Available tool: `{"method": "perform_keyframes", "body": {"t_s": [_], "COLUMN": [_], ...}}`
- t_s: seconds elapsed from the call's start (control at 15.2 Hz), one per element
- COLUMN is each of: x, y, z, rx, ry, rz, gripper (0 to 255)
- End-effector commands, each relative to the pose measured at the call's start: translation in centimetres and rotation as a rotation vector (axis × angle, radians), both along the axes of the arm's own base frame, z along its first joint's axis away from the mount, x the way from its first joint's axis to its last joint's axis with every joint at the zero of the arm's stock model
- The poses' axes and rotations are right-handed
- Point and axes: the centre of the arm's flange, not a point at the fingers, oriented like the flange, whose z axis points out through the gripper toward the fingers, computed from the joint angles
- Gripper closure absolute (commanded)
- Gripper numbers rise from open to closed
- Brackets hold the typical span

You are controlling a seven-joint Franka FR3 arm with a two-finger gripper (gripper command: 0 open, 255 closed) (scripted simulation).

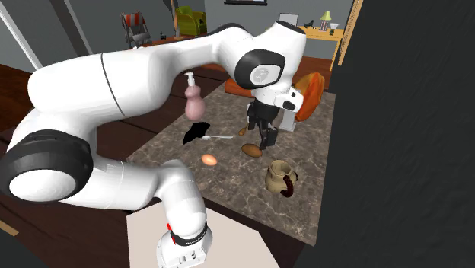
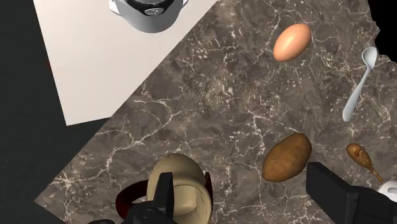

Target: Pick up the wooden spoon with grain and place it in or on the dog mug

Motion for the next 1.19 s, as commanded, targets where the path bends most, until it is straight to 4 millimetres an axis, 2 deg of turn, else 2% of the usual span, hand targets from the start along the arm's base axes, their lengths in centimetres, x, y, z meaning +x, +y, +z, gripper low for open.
{"method": "perform_keyframes", "body": {"t_s": [0.0,0.59,1.12], "x": [0.0,6.3,10.8], "y": [0.0,9.5,18.4], "z": [0.0,-5.1,-9.9], "rx": [0.0,-0.042,-0.08], "ry": [0.0,-0.019,-0.035], "rz": [0.0,0.156,0.295], "gripper": [0,0,0]}}
